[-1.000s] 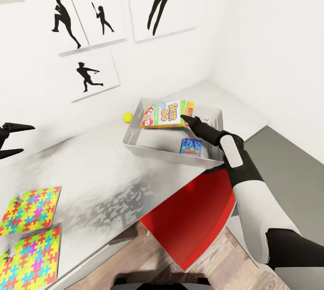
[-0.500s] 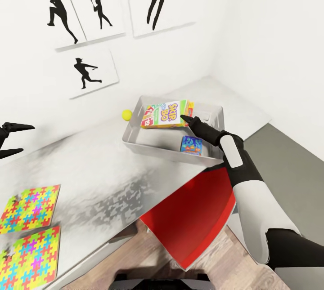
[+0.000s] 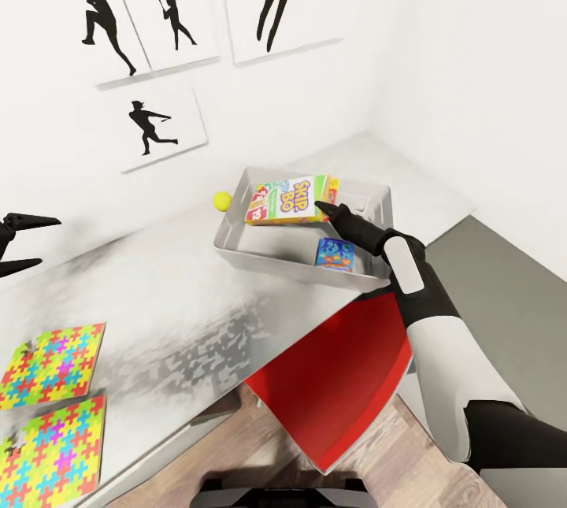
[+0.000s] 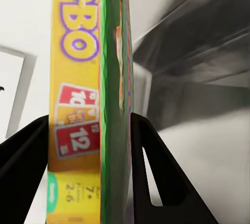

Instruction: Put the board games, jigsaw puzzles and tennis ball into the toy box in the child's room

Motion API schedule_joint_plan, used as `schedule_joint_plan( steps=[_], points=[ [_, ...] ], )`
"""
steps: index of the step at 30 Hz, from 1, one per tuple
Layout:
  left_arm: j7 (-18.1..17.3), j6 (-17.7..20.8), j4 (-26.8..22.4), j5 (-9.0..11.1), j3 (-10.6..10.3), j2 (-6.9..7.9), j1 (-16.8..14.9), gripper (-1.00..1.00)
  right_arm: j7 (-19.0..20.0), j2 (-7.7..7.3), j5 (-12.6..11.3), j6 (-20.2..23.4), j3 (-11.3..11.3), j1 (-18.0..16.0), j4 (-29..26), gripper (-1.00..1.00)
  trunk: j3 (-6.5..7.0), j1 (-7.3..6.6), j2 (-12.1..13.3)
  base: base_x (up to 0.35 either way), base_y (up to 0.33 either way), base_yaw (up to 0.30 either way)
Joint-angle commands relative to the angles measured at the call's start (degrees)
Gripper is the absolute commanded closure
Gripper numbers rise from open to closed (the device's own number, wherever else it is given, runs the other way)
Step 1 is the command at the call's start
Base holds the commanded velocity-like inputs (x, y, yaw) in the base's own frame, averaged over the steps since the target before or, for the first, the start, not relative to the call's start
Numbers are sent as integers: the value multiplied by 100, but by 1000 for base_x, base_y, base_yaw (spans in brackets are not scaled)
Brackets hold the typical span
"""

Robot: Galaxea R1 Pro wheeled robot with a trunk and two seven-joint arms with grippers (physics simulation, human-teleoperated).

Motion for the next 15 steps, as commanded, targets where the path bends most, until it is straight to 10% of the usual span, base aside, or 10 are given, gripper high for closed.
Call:
schedule_joint_plan(
  steps=[1,6,7,15],
  points=[
    [58,23,0,49,4,0,-8,-100,16,7,-9,45,-27,-5,-1,100,-8,3,-10,0,0,0],
    [57,23,-7,49,4,0,-7,-100,16,4,-9,41,-28,-7,-1,100,-8,3,-10,0,0,0],
    [56,23,-8,49,4,0,-7,-100,16,7,-9,38,-27,-7,-1,-100,-8,3,-10,0,0,0],
    [48,23,-9,49,4,0,-7,-100,16,5,-8,33,-25,-13,-1,-100,-8,3,-10,0,0,0]
  ],
)
